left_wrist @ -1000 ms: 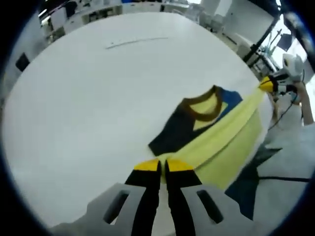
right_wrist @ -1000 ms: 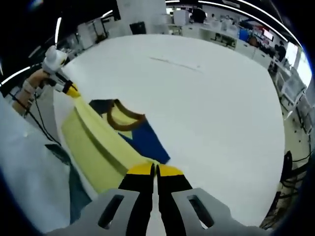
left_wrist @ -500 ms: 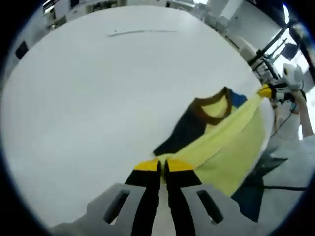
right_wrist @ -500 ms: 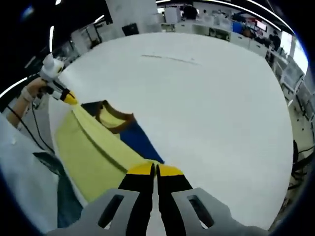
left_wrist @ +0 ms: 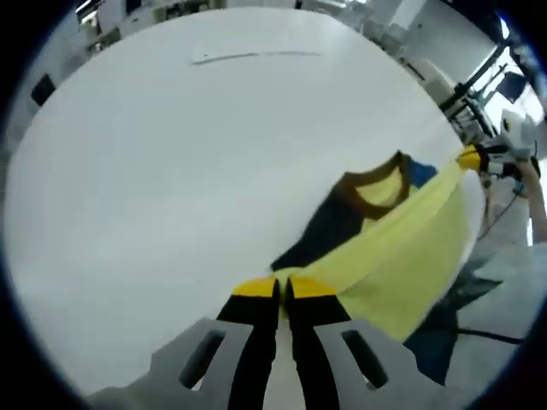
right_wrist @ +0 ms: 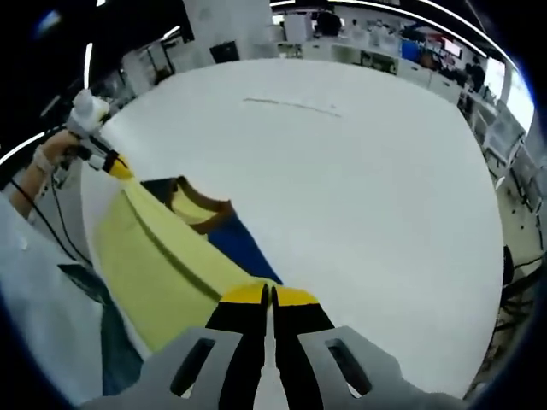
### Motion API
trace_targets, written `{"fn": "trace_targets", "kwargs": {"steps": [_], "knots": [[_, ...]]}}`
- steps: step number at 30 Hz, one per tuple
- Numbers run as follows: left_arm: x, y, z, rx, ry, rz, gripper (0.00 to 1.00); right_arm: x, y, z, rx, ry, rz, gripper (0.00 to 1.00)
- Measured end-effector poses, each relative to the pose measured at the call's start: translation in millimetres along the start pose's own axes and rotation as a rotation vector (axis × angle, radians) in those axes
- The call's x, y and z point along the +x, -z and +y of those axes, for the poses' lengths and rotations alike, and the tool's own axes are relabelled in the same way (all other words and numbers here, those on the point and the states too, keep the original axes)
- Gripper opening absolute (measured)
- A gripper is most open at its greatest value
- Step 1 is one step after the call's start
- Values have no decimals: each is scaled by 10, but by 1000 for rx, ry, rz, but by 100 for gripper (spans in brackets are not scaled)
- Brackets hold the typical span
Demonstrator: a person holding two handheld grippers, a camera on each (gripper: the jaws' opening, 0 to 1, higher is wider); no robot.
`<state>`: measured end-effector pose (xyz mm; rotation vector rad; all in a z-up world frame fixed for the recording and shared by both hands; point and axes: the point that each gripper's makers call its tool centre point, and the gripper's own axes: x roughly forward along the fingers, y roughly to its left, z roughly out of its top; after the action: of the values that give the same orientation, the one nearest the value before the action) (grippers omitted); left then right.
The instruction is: Fold the garment on the visible template until the final outline fits inside the template.
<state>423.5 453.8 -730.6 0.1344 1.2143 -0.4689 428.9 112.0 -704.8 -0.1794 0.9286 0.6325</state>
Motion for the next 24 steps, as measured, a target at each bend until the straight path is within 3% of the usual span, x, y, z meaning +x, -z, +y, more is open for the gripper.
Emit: {"fn": "trace_targets", "kwargs": {"steps": [6,24], "knots": [[120,-36,87,7,-32,-6,0,181,-50,-118,61,-2,-46,3],[378,-46,188,-51,-45,-34,1,486,101,-281,140,40,-46,3]]}}
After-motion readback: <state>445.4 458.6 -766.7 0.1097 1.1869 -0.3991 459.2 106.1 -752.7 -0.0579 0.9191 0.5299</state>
